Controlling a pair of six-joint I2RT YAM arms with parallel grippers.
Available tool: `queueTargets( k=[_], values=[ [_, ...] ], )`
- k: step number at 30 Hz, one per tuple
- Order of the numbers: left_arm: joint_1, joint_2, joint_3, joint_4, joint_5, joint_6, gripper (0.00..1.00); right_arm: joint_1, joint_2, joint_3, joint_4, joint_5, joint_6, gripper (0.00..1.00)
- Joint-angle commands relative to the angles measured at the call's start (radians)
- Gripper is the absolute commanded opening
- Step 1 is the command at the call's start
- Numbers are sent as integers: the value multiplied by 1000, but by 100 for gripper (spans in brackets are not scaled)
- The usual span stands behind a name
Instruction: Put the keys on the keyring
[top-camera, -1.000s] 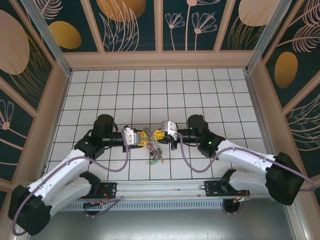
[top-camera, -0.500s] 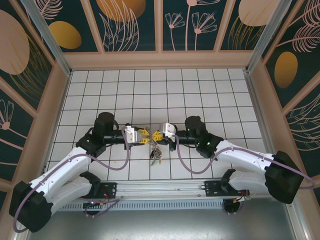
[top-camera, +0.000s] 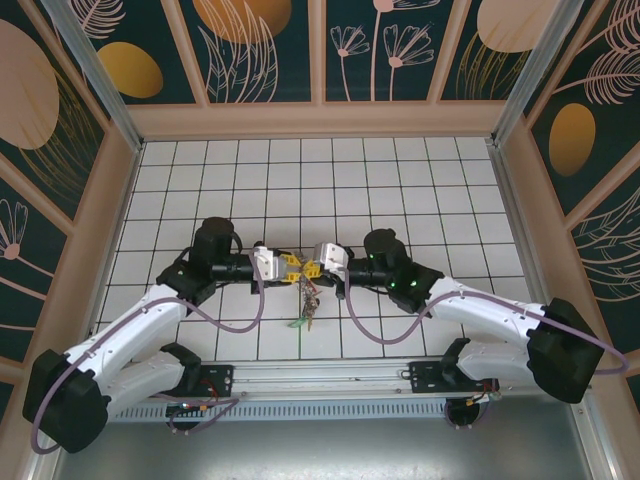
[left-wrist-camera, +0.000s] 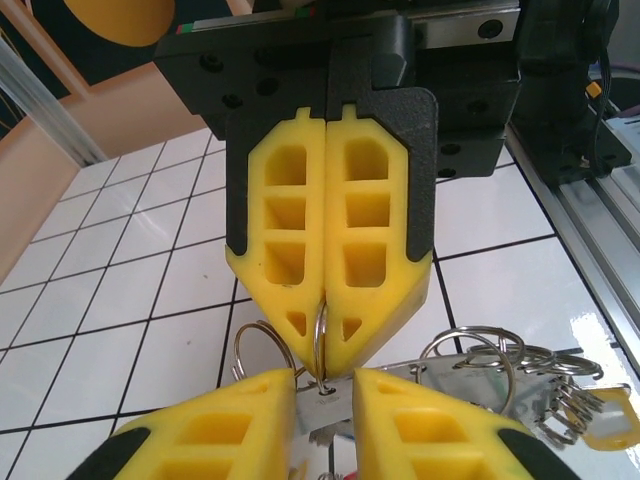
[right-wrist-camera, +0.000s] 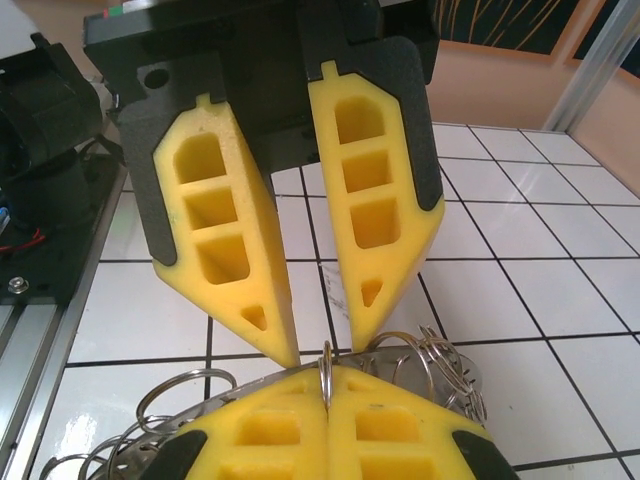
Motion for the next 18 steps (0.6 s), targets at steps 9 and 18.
queueTargets(
  k=[9, 18],
  values=[
    [-9, 19, 24, 20, -12, -33, 21, 77, 34, 84, 68, 103, -10, 0],
    [-10, 9, -3, 8, -74, -27, 0, 112, 45, 90, 102, 176, 10, 0]
  ],
)
